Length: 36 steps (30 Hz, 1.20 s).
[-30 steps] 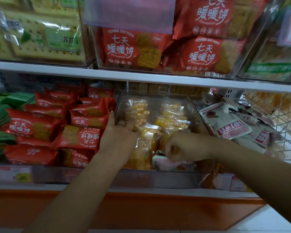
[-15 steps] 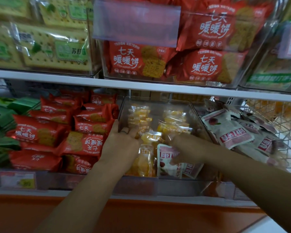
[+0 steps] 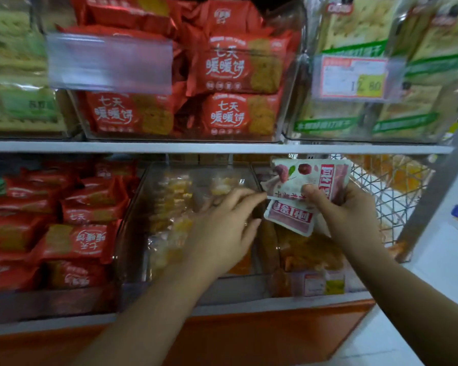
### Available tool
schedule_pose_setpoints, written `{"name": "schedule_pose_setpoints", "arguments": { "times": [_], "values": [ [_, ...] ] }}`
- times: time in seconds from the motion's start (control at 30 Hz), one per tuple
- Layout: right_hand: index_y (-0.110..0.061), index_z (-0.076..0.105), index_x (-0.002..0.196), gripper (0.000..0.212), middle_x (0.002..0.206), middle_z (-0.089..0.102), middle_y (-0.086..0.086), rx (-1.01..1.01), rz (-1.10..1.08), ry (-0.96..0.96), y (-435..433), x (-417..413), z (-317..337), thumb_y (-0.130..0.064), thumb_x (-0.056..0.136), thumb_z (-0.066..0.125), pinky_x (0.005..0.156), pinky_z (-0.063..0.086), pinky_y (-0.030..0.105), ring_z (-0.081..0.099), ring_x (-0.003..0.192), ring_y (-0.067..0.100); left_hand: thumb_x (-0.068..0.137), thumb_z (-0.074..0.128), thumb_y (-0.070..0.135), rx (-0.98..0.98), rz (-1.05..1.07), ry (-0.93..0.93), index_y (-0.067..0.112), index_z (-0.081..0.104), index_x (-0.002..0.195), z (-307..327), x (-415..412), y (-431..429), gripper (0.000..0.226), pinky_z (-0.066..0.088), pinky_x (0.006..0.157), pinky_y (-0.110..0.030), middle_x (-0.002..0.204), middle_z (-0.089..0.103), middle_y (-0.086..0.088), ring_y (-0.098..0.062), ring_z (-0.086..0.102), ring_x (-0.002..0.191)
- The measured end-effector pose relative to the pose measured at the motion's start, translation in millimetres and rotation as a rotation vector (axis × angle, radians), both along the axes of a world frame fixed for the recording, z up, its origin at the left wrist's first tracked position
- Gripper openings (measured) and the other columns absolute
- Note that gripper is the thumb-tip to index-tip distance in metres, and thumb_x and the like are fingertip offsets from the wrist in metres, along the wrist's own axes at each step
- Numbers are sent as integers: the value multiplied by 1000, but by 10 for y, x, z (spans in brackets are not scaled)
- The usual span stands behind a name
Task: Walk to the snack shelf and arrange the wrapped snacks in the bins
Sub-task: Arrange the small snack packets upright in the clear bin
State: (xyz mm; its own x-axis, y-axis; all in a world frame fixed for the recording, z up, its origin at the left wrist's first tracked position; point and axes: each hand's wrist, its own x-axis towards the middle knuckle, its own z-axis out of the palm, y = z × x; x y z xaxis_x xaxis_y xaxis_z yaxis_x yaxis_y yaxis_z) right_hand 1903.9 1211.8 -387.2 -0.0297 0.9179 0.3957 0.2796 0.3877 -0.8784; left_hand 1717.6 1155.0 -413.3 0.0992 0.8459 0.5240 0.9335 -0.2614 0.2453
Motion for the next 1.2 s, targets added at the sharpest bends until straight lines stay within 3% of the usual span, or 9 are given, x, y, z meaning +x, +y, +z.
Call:
{"name": "schedule_pose_setpoints", "arguments": {
  "times": [0.2,0.27,0.33,0.5,0.6,0.7,0.9,1.1,1.2],
  "values": [
    [-11,61,99,29,94,69,9,-150,-146,27,557,413,-40,-38,87,61,74,56,45,67,84,27,95,41,49,-144,-131,132,44,-1,147,106,579,534,67,12,116,-44,156,-7,14,-20,4,144],
    [-14,55,103,33,99,65,9,-168,-130,-50,719,500,-35,-41,85,61,81,52,48,63,89,29,93,44,53,-211,-135,210,44,-7,147,109,700,713,74,2,116,-46,155,-20,14,-21,-8,145],
    [-9,52,109,41,101,62,9,-158,-139,-217,800,578,-12,-41,85,61,80,48,40,59,92,28,91,46,54,-285,-128,268,45,-10,145,112,794,870,78,-2,115,-49,153,-26,14,-21,-16,144],
    [-13,47,124,46,119,60,8,-195,-46,-314,799,814,36,-37,87,60,85,49,41,60,104,28,88,45,62,-287,-131,333,47,-8,145,122,927,1161,79,-2,116,-53,157,-15,11,-25,-7,144],
    [-8,33,141,61,134,52,10,-184,-10,-350,713,966,63,-33,90,56,82,45,33,58,110,26,84,43,69,-249,-138,337,46,-2,147,148,982,1279,80,1,115,-54,158,-8,10,-25,-2,145],
    [-12,47,134,45,126,60,7,-145,17,-567,584,1161,102,-29,92,54,74,38,26,60,104,21,82,40,73,-221,-166,379,44,9,147,204,1048,1326,78,7,115,-51,158,-4,11,-23,4,144],
    [-22,61,121,30,113,62,-8,-185,65,-831,326,1551,117,-19,92,55,81,40,16,54,89,6,88,39,65,-133,-246,513,39,36,141,289,1322,1329,59,11,114,-47,156,15,5,-24,13,140],
    [-31,61,119,30,117,62,-12,-108,117,-1034,316,1566,-138,-28,89,59,86,44,16,59,97,5,93,37,57,-212,-289,512,39,30,144,182,1378,1294,54,7,115,-43,158,8,7,-26,11,141],
    [-37,63,110,22,109,66,-10,-11,72,-1213,366,1520,-226,-35,91,53,84,53,27,61,96,12,94,35,58,-209,-309,533,42,28,144,167,1293,1295,53,2,117,-46,159,4,8,-22,7,143]
  ]
}}
